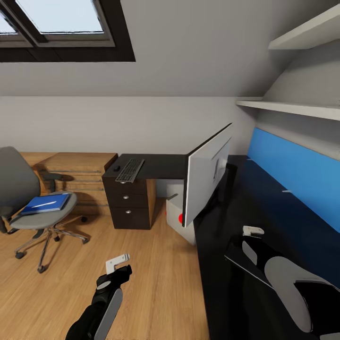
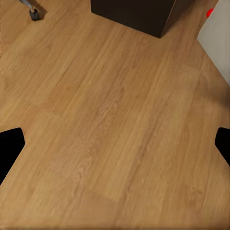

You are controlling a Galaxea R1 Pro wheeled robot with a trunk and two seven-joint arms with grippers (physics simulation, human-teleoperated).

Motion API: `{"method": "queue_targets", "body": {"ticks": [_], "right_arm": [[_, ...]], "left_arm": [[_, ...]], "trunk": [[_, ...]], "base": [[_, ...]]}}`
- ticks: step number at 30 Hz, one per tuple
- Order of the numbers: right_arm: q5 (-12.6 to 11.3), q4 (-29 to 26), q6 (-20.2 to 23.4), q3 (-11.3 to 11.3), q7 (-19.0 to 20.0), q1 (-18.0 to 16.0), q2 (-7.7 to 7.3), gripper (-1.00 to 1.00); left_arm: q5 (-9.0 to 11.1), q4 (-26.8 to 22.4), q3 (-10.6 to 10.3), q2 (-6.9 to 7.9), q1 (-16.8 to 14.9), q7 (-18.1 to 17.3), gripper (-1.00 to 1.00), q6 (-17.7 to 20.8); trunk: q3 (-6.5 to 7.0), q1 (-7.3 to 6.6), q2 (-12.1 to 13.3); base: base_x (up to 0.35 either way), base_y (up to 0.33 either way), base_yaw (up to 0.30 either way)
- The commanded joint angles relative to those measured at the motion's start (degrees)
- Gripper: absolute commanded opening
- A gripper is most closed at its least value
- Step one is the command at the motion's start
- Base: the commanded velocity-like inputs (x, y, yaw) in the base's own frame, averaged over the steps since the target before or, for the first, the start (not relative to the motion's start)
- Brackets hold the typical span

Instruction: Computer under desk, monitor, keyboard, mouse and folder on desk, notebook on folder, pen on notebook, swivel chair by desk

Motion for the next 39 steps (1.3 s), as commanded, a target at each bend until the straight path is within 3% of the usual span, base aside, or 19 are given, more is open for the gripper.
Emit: {"method": "queue_targets", "body": {"ticks": [1, 10, 39], "right_arm": [[-0.38, 1.19, 0.58, 0.16, -0.18, 0.03, 0.01, 1.00], [-0.37, 1.19, 0.53, 0.13, -0.18, 0.06, 0.01, 1.00], [-0.36, 1.19, 0.40, 0.10, -0.18, 0.03, -0.05, 1.00]], "left_arm": [[0.48, -0.08, -0.11, 0.02, -0.05, 0.46, 1.00, 0.15], [0.48, -0.06, -0.11, 0.02, -0.04, 0.51, 1.00, 0.15], [0.48, -0.06, -0.06, 0.02, -0.06, 0.54, 1.00, 0.14]], "trunk": [[-0.07, -0.01, -0.03], [-0.07, -0.01, -0.03], [-0.07, -0.01, -0.03]], "base": [[-0.070, 0.000, 0.000], [-0.044, 0.000, 0.000], [-0.200, 0.000, 0.000]]}}
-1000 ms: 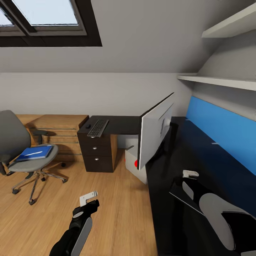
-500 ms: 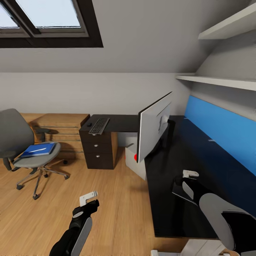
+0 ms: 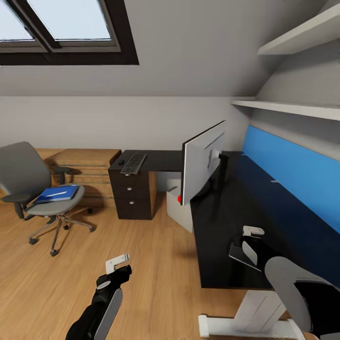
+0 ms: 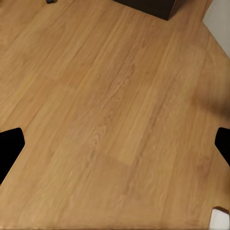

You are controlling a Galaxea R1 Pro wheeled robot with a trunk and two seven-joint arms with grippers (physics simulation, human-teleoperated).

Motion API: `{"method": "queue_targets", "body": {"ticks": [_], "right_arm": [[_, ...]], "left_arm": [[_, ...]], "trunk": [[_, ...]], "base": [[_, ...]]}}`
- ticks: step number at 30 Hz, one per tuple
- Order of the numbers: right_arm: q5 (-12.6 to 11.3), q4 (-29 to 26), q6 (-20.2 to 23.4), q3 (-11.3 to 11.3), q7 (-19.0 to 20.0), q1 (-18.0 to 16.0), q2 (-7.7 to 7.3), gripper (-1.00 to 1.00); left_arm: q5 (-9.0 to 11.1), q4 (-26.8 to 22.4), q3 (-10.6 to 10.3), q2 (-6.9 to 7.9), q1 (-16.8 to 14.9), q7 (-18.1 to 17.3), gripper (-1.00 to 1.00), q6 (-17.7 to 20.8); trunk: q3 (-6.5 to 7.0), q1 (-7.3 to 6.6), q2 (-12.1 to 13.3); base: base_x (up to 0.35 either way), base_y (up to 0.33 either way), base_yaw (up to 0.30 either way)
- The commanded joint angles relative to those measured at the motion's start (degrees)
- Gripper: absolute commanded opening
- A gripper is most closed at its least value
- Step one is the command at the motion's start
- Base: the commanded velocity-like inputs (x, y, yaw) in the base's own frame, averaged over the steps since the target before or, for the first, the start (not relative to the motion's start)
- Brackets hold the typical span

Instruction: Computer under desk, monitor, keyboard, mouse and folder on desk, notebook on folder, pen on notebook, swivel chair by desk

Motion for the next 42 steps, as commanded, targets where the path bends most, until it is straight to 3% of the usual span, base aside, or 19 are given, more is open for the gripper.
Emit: {"method": "queue_targets", "body": {"ticks": [1, 11, 42], "right_arm": [[-0.32, 1.09, 0.59, 0.15, -0.19, 0.03, 0.00, 1.00], [-0.32, 1.09, 0.53, 0.27, -0.19, 0.03, -0.01, 1.00], [-0.40, 1.09, 0.33, 0.43, -0.19, 0.03, -0.01, 1.00]], "left_arm": [[0.48, -0.09, -0.12, 0.02, -0.04, 0.46, 1.00, 0.15], [0.48, -0.09, -0.16, 0.02, -0.01, 0.46, 1.00, 0.15], [0.48, -0.09, -0.15, 0.02, -0.03, 0.46, 1.00, 0.15]], "trunk": [[-0.07, -0.02, -0.03], [-0.07, -0.02, -0.03], [-0.07, -0.02, -0.03]], "base": [[-0.223, 0.000, 0.000], [-0.261, 0.000, 0.000], [-0.076, 0.000, 0.000]]}}
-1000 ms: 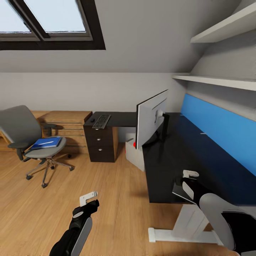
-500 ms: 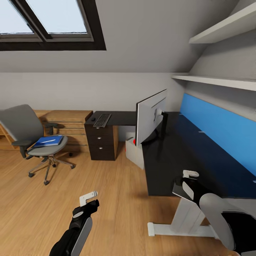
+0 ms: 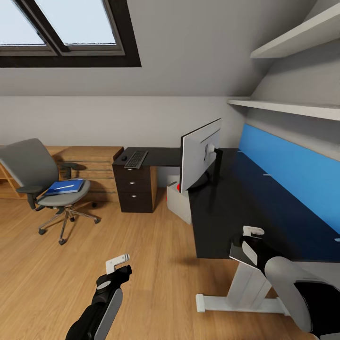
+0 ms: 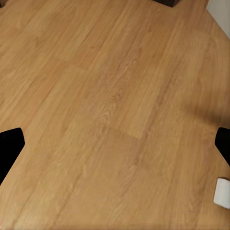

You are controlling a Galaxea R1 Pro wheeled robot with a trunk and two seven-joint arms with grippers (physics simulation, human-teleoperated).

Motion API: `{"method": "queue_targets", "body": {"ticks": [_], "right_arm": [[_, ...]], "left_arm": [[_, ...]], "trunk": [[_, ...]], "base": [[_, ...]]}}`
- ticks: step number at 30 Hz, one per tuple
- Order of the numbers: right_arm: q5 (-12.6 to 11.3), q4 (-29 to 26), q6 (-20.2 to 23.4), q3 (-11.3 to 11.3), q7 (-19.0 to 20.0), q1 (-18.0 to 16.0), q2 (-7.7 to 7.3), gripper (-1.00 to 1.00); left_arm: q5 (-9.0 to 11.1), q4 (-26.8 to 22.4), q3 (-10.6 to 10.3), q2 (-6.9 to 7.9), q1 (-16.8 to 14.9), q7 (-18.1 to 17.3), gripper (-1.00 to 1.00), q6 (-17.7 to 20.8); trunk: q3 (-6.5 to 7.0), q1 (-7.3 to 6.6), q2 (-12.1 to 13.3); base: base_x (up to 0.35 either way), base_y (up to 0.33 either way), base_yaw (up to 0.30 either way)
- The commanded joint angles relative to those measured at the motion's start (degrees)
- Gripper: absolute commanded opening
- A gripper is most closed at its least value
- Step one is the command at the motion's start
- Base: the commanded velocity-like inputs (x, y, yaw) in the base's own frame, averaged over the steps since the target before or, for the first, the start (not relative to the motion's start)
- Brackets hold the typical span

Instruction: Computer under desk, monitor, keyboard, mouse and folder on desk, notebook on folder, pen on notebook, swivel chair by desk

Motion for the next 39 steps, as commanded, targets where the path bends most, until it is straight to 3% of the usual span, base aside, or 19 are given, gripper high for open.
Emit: {"method": "queue_targets", "body": {"ticks": [1, 7, 14, 39], "right_arm": [[-0.36, 0.98, 0.58, 0.16, -0.16, 0.03, 0.00, 1.00], [-0.36, 0.88, -0.17, 0.12, -0.10, 0.03, 0.00, 1.00], [-0.39, 0.00, -3.90, 0.07, -0.17, 0.03, -0.07, 1.00], [-0.54, -2.84, -4.14, 0.06, -0.18, 0.08, -0.02, 1.00]], "left_arm": [[0.48, -0.09, -0.10, 0.02, -0.03, 0.46, 1.00, 0.15], [0.48, -0.09, -0.06, 0.02, -0.04, 0.46, 1.00, 0.15], [0.48, -0.09, -0.11, 0.02, -0.01, 0.41, 1.00, 0.15], [0.48, -0.08, -0.09, 0.02, -0.03, 0.38, 1.00, 0.15]], "trunk": [[-0.07, 0.00, -0.03], [-0.07, 0.00, -0.03], [-0.07, 0.00, -0.03], [-0.07, 0.00, -0.03]], "base": [[-0.002, 0.000, 0.000], [0.000, 0.000, 0.000], [0.000, 0.000, 0.000], [0.000, 0.000, 0.000]]}}
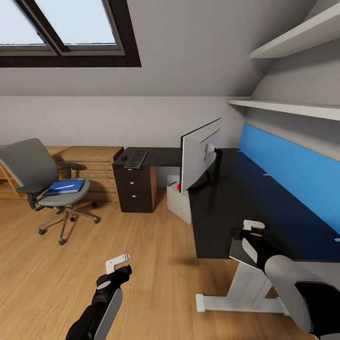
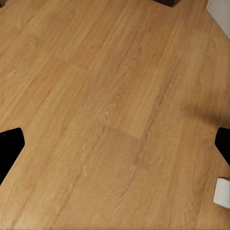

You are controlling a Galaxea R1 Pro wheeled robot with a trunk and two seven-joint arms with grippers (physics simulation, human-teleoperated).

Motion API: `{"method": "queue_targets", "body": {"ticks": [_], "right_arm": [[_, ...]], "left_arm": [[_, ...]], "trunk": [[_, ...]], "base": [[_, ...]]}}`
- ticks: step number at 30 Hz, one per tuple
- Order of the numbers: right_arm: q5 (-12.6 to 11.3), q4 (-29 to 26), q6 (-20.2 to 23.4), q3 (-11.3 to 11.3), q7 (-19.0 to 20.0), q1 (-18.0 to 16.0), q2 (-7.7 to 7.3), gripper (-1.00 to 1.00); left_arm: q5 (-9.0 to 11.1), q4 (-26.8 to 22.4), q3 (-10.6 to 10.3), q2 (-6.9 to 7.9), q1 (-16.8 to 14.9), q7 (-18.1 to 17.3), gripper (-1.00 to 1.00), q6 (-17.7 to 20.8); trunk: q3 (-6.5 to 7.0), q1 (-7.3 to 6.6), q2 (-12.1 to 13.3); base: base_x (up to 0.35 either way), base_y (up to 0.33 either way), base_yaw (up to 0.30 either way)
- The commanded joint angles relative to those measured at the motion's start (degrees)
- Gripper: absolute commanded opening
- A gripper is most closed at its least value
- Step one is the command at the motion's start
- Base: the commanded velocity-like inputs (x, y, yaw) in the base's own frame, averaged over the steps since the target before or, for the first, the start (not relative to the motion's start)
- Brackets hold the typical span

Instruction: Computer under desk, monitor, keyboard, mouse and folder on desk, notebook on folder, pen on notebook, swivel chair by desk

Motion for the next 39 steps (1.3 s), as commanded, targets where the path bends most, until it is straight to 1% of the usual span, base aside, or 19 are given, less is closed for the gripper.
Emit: {"method": "queue_targets", "body": {"ticks": [1, 5, 6, 9, 10, 11, 12, 13, 14, 15, 17, 20, 23, 24, 25, 26, 27, 32, 39], "right_arm": [[-0.45, -0.21, 0.34, 0.03, -0.16, -0.02, 0.00, 1.00], [-0.50, -1.88, 0.95, 0.03, -0.16, 0.02, 0.00, 1.00], [-0.63, -8.02, 6.43, -0.08, -0.16, 0.65, -0.14, 1.00], [-0.75, -13.66, 10.57, -0.15, -0.12, 2.53, -0.19, 1.00], [-0.81, -18.64, 12.98, -0.18, -0.14, 4.73, -0.21, 1.00], [-0.82, -21.38, 14.02, -0.19, -0.14, 6.09, -0.22, 1.00], [-0.84, -27.21, 15.80, -0.21, -0.20, 9.22, -0.23, 1.00], [-0.84, -30.13, 16.59, -0.23, -0.24, 10.86, -0.21, 1.00], [-0.95, -42.42, 20.68, -0.34, -0.37, 17.92, -0.09, 1.00], [-1.03, -46.04, 22.26, -0.37, -0.39, 19.64, -0.02, 1.00], [-1.56, -50.31, 24.00, -0.42, -0.41, 21.25, 0.12, 1.00], [-2.75, -53.38, 24.96, -0.47, -0.42, 22.34, 0.18, 1.00], [-5.49, -55.77, 25.68, -0.61, -0.42, 23.40, 0.19, 1.00], [-7.26, -56.39, 25.89, -0.73, -0.43, 23.68, 0.16, 1.00], [-8.16, -56.62, 25.97, -0.80, -0.43, 23.79, 0.15, 1.00], [-10.54, -57.13, 26.15, -1.00, -0.43, 23.97, 0.13, 1.00], [-11.15, -57.24, 26.17, -1.04, -0.43, 24.02, 0.12, 1.00], [-13.01, -57.68, 26.25, -1.16, -0.43, 24.14, 0.15, 1.00], [-13.60, -58.35, 26.03, -1.35, -0.43, 24.19, 0.05, 1.00]], "left_arm": [[0.48, -0.08, -0.12, 0.02, -0.04, 0.46, 1.00, 0.14], [0.48, -0.09, -0.08, 0.02, -0.03, 0.48, 1.00, 0.14], [0.43, -0.08, -0.06, 0.08, -0.03, 0.50, 1.00, 0.14], [0.41, -0.05, -0.04, 0.10, -0.02, 0.48, 1.00, 0.14], [0.40, -0.03, -0.04, 0.10, 0.00, 0.47, 1.00, 0.14], [0.40, -0.03, -0.05, 0.10, -0.01, 0.49, 1.00, 0.14], [0.40, -0.04, -0.05, 0.11, -0.03, 0.48, 1.00, 0.14], [0.39, -0.05, -0.05, 0.11, -0.04, 0.47, 1.00, 0.14], [0.39, -0.05, -0.06, 0.11, -0.04, 0.46, 1.00, 0.14], [0.41, -0.03, -0.06, 0.11, -0.01, 0.46, 1.00, 0.14], [0.40, -0.02, -0.06, 0.11, -0.04, 0.48, 1.00, 0.14], [0.42, -0.01, -0.06, 0.11, -0.02, 0.47, 1.00, 0.14], [0.46, -0.04, -0.06, 0.11, -0.03, 0.46, 1.00, 0.14], [0.46, -0.06, -0.06, 0.11, -0.04, 0.46, 1.00, 0.14], [0.47, -0.05, -0.04, 0.11, -0.05, 0.46, 1.00, 0.14], [0.47, -0.04, -0.05, 0.11, -0.05, 0.46, 1.00, 0.14], [0.47, -0.05, -0.05, 0.11, -0.05, 0.46, 1.00, 0.14], [0.48, -0.05, -0.04, 0.11, -0.05, 0.46, 1.00, 0.14], [0.48, -0.01, -0.02, 0.11, -0.06, 0.46, 1.00, 0.14]], "trunk": [[-0.06, 0.00, -0.03], [-0.06, 0.00, -0.03], [-0.06, 0.00, -0.03], [-0.06, 0.00, -0.03], [-0.06, 0.00, -0.03], [-0.06, 0.00, -0.03], [-0.06, 0.00, -0.03], [-0.06, 0.00, -0.03], [-0.06, 0.00, -0.03], [-0.06, 0.00, -0.03], [-0.06, 0.00, -0.03], [-0.06, 0.00, -0.03], [-0.06, 0.00, -0.03], [-0.06, 0.00, -0.03], [-0.06, 0.00, -0.03], [-0.06, 0.00, -0.03], [-0.06, 0.00, -0.03], [-0.06, 0.00, -0.03], [0.02, 0.00, -0.03]], "base": [[0.000, 0.000, 0.000], [0.000, 0.000, 0.000], [0.000, 0.000, 0.000], [0.000, 0.000, 0.000], [0.000, 0.000, 0.000], [0.000, 0.000, 0.000], [0.000, 0.000, 0.000], [0.000, 0.000, 0.000], [0.000, 0.000, 0.000], [0.000, 0.000, 0.000], [0.000, 0.000, 0.000], [0.000, 0.000, 0.000], [0.000, 0.000, 0.000], [0.000, 0.000, 0.000], [-0.007, 0.000, 0.000], [-0.071, 0.000, 0.000], [-0.100, 0.000, 0.000], [-0.195, 0.000, 0.000], [-0.314, 0.000, -0.050]]}}
